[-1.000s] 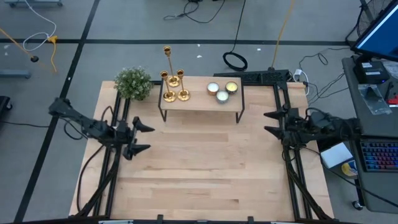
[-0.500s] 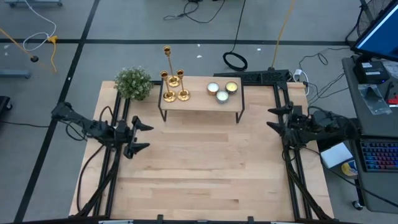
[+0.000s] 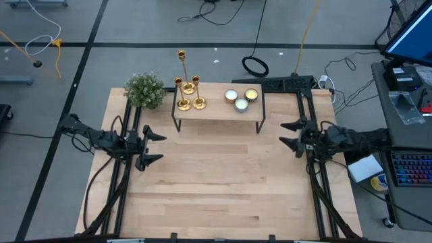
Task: Pick & Place candle stick holders
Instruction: Return to Home Position
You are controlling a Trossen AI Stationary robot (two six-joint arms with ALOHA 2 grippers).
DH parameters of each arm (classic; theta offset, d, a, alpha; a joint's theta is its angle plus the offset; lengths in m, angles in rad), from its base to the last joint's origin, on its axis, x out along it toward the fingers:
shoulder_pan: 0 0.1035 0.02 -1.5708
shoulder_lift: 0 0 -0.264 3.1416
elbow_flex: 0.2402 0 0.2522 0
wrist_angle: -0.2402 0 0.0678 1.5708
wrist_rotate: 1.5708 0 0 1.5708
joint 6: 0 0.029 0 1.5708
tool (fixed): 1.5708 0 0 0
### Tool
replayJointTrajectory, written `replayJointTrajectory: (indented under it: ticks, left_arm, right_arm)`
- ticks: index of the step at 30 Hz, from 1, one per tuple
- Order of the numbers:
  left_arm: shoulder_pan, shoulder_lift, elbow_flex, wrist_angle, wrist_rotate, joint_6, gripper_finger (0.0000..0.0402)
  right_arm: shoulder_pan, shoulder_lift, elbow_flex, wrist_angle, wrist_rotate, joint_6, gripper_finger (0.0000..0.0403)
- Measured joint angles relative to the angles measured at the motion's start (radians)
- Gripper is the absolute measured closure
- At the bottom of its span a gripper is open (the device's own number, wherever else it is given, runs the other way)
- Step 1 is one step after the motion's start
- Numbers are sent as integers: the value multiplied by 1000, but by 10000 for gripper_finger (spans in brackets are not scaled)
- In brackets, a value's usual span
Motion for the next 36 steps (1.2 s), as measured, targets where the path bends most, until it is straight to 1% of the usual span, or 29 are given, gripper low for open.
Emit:
replayJointTrajectory:
  ticks: [3,8,14,15,19,21,24,30,36]
  left_arm:
    - [0,4,0,-8,0,14,36]
    - [0,4,0,-29,-42,10,36]
    - [0,4,0,-59,-60,-10,36]
    - [0,4,0,-67,-60,-13,36]
    - [0,4,0,-73,-60,-12,36]
    - [0,4,0,-74,-60,-11,36]
    - [0,4,0,-74,-60,-12,36]
    - [0,4,0,-73,-60,-11,36]
    - [0,4,0,-73,-60,-11,36]
  right_arm:
    - [0,0,-81,97,0,2,80]
    - [-1,0,-140,100,3,74,80]
    - [-1,0,-141,102,-1,70,80]
    - [-1,0,-141,102,-18,71,80]
    - [-1,0,-142,102,-160,49,80]
    - [-1,0,-142,102,-202,45,80]
    - [-1,0,-142,103,-208,30,80]
    - [-1,0,-142,102,-208,-59,80]
    - [-1,1,-142,102,-207,-74,81]
